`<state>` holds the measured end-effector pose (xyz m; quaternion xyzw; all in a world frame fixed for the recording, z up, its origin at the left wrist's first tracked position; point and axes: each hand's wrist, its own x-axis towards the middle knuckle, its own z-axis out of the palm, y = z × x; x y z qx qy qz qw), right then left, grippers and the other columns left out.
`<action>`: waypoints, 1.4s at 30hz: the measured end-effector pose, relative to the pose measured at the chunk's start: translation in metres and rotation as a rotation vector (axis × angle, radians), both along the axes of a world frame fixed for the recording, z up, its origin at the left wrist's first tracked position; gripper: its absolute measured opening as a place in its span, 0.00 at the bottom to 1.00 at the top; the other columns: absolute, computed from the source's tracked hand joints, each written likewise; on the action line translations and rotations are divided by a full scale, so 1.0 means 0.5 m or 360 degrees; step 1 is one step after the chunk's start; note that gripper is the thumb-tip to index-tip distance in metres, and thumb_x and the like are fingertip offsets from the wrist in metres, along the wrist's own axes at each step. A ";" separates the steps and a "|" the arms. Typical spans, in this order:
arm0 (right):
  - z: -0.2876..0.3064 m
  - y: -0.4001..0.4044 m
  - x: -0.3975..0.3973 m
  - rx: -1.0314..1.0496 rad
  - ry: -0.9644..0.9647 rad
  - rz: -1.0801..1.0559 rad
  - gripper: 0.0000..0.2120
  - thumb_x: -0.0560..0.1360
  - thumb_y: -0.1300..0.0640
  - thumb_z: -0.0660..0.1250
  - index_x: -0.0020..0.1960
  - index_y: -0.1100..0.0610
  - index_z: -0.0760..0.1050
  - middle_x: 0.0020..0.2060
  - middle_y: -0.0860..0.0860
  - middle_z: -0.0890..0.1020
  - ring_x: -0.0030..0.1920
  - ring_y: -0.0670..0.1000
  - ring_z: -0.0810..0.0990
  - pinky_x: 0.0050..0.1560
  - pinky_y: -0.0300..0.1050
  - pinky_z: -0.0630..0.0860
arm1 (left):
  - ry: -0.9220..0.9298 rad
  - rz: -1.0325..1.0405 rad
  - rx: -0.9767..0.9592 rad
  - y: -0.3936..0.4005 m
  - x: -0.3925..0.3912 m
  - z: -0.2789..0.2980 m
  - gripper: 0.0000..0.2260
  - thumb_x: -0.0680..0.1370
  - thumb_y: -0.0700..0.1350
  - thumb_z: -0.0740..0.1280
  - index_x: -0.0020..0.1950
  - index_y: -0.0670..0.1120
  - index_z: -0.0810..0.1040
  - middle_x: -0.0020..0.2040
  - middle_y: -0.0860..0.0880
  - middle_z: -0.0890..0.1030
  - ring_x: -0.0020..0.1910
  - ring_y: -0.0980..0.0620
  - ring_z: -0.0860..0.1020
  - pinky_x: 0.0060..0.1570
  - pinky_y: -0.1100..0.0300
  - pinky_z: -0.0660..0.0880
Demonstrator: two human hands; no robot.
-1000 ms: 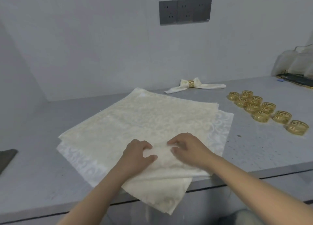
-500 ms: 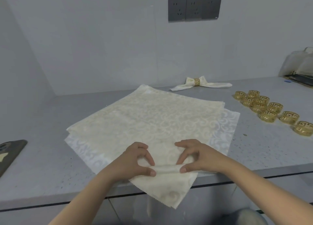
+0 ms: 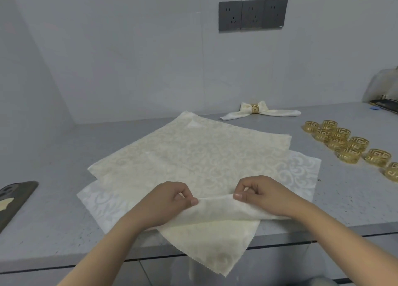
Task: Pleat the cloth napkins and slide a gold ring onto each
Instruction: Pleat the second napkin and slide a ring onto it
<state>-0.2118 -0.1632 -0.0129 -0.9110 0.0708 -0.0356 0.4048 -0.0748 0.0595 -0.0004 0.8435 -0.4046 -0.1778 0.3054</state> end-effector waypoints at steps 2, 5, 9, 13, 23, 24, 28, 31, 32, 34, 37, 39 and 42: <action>0.018 -0.007 0.005 0.0010 0.0065 0.0047 0.09 0.76 0.50 0.67 0.37 0.46 0.77 0.20 0.43 0.63 0.22 0.43 0.60 0.26 0.33 0.57 | 0.0056 -0.0030 0.0077 -0.005 0.007 0.024 0.10 0.76 0.53 0.68 0.41 0.47 0.79 0.20 0.60 0.69 0.22 0.61 0.67 0.26 0.69 0.61; 0.035 -0.022 0.033 -0.0039 0.0074 0.0005 0.08 0.75 0.48 0.67 0.38 0.48 0.78 0.20 0.43 0.64 0.23 0.43 0.61 0.26 0.35 0.57 | 0.0082 -0.0005 0.0072 -0.024 0.034 0.046 0.10 0.76 0.52 0.69 0.41 0.46 0.80 0.20 0.59 0.69 0.21 0.61 0.66 0.24 0.70 0.60; 0.022 -0.046 0.092 -0.0360 -0.0033 -0.0227 0.04 0.75 0.50 0.68 0.44 0.49 0.80 0.33 0.47 0.79 0.34 0.45 0.76 0.38 0.40 0.72 | -0.0202 0.0206 -0.0003 -0.069 0.080 0.015 0.06 0.75 0.51 0.70 0.43 0.49 0.81 0.35 0.59 0.77 0.33 0.61 0.74 0.35 0.66 0.70; -0.003 -0.051 0.108 -0.0345 -0.0202 -0.0142 0.05 0.73 0.51 0.71 0.49 0.45 0.81 0.48 0.45 0.79 0.50 0.44 0.76 0.55 0.41 0.73 | -0.0385 0.0162 -0.0186 -0.077 0.082 -0.019 0.03 0.75 0.51 0.69 0.48 0.56 0.79 0.49 0.59 0.76 0.48 0.61 0.74 0.46 0.69 0.68; -0.066 -0.024 0.091 -0.0215 0.0027 0.0093 0.09 0.64 0.45 0.77 0.42 0.39 0.80 0.51 0.37 0.76 0.57 0.36 0.67 0.62 0.34 0.62 | -0.0091 -0.0244 0.0081 -0.042 0.085 -0.083 0.13 0.66 0.59 0.75 0.47 0.61 0.78 0.55 0.64 0.70 0.60 0.65 0.67 0.65 0.60 0.62; -0.065 -0.023 0.094 -0.0206 0.0004 0.0065 0.06 0.65 0.47 0.77 0.40 0.41 0.81 0.49 0.38 0.77 0.56 0.36 0.68 0.60 0.33 0.63 | -0.0092 -0.0220 0.0053 -0.045 0.086 -0.083 0.10 0.67 0.57 0.75 0.44 0.59 0.79 0.54 0.62 0.72 0.58 0.65 0.69 0.63 0.61 0.63; -0.040 -0.032 0.112 0.0108 -0.0051 -0.0093 0.03 0.70 0.52 0.74 0.38 0.50 0.83 0.38 0.41 0.83 0.40 0.38 0.77 0.43 0.29 0.69 | 0.0069 -0.0061 -0.0112 -0.066 0.099 -0.054 0.07 0.70 0.51 0.75 0.40 0.50 0.82 0.42 0.53 0.81 0.38 0.62 0.76 0.43 0.66 0.73; -0.016 -0.051 0.147 0.0184 -0.0111 -0.0196 0.07 0.73 0.52 0.71 0.40 0.55 0.82 0.31 0.37 0.81 0.33 0.36 0.76 0.37 0.27 0.67 | 0.0250 0.0087 -0.0266 -0.091 0.124 -0.025 0.07 0.71 0.47 0.75 0.36 0.46 0.82 0.29 0.56 0.78 0.27 0.64 0.72 0.30 0.73 0.66; -0.008 -0.059 0.164 0.0219 -0.0138 -0.0223 0.10 0.75 0.51 0.69 0.40 0.57 0.82 0.32 0.38 0.81 0.34 0.37 0.76 0.37 0.28 0.67 | 0.0306 0.0139 -0.0299 -0.103 0.137 -0.017 0.07 0.72 0.47 0.74 0.36 0.47 0.82 0.28 0.58 0.77 0.26 0.64 0.71 0.28 0.73 0.65; 0.010 -0.073 0.196 0.0324 -0.0153 -0.0273 0.16 0.78 0.45 0.63 0.44 0.56 0.82 0.39 0.41 0.83 0.39 0.40 0.78 0.42 0.31 0.70 | 0.0388 0.0249 -0.0346 -0.129 0.172 -0.004 0.07 0.71 0.49 0.75 0.38 0.47 0.83 0.31 0.58 0.79 0.30 0.62 0.73 0.30 0.71 0.66; 0.022 -0.100 0.243 0.0472 -0.0130 -0.0332 0.21 0.75 0.36 0.59 0.50 0.51 0.82 0.44 0.44 0.83 0.45 0.43 0.81 0.48 0.36 0.71 | 0.0442 0.0393 -0.0369 -0.168 0.229 0.005 0.08 0.71 0.50 0.75 0.41 0.46 0.83 0.39 0.54 0.82 0.36 0.59 0.77 0.34 0.69 0.70; 0.021 -0.122 0.284 0.0472 -0.0112 -0.0370 0.20 0.72 0.37 0.65 0.52 0.52 0.81 0.44 0.48 0.82 0.46 0.47 0.81 0.48 0.38 0.72 | 0.0426 0.0439 -0.0364 -0.195 0.268 0.006 0.08 0.71 0.50 0.75 0.40 0.45 0.83 0.35 0.54 0.81 0.33 0.59 0.76 0.32 0.69 0.69; 0.003 -0.151 0.351 0.0444 -0.0092 -0.0511 0.09 0.70 0.50 0.74 0.45 0.54 0.79 0.30 0.45 0.76 0.33 0.44 0.75 0.33 0.31 0.69 | 0.0370 0.0493 -0.0395 -0.229 0.322 -0.008 0.09 0.71 0.47 0.75 0.40 0.41 0.83 0.36 0.54 0.82 0.35 0.57 0.79 0.32 0.71 0.70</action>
